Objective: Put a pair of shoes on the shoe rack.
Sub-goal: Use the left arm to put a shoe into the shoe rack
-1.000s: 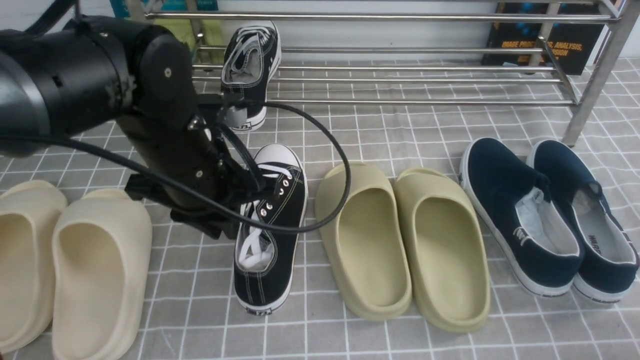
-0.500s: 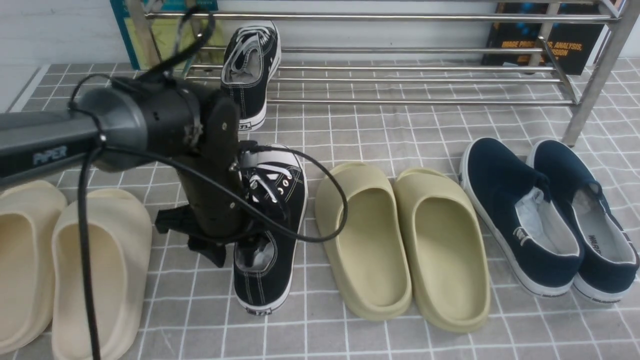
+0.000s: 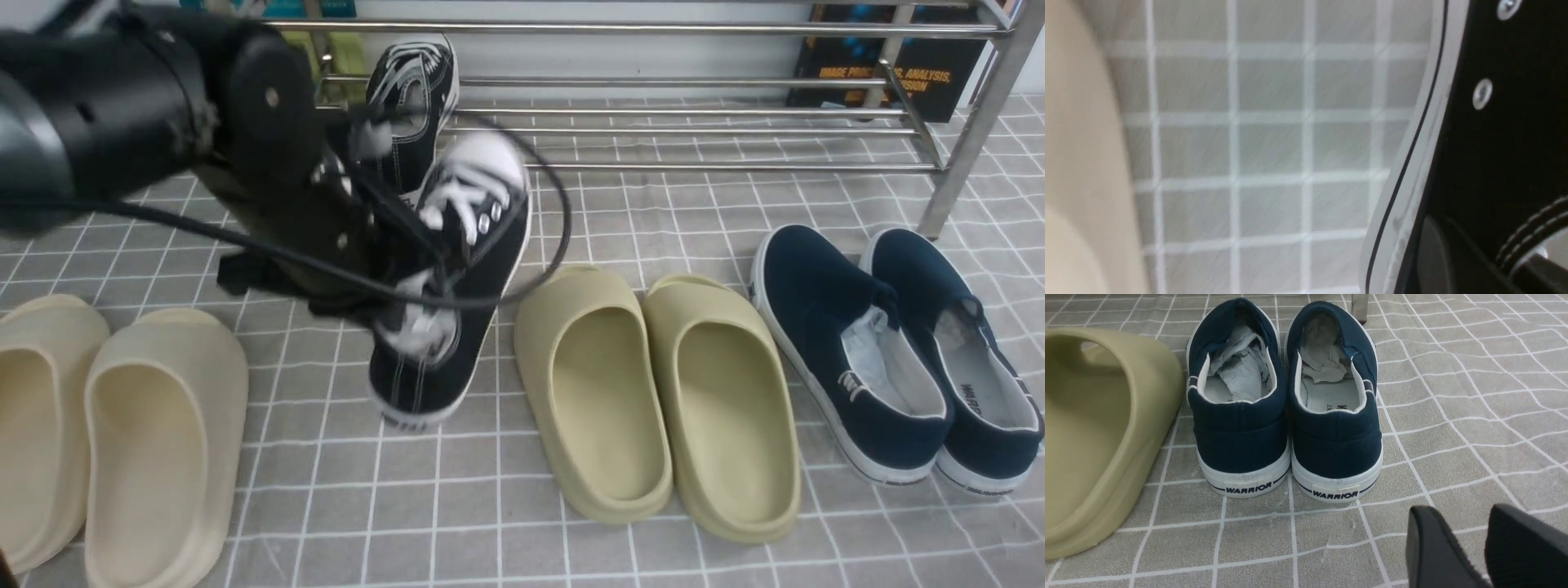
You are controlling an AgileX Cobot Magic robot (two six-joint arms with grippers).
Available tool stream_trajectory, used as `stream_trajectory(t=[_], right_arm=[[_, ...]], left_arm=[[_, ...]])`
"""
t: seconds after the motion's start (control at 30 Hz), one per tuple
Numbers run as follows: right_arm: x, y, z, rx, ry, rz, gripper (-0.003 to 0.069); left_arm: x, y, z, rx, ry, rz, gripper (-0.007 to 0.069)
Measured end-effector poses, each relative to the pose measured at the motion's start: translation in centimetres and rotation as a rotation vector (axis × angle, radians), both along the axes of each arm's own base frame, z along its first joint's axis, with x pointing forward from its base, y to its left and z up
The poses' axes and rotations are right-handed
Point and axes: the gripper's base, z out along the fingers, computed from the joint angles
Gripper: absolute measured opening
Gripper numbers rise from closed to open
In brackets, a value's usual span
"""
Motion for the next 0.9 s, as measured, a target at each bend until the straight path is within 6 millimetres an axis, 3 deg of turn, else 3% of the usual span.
stream_trajectory(t=[0.07,0.33,0.63,0.9], right_arm=[[0.0,0.0,0.0,0.0,0.0,0.0,0.0239],[0.0,0.0,0.0,0.0,0.0,0.0,0.0239],[0.0,0.0,0.0,0.0,0.0,0.0,0.0239],[0.0,0.0,0.0,0.0,0.0,0.0,0.0239]], left_arm=[[0.7,-0.2,0.1,-0.018,-0.004,0.009,-0.0013],[6.9,-0.8,-2.5,-0.12,0.051,0.098,-0.0013],[13.4,-1.0,-1.2,-0.238,-0.049,0.14,-0.0013],[17.5,-1.0,-2.9,-0.249,-0.041,0.148,-0.0013]])
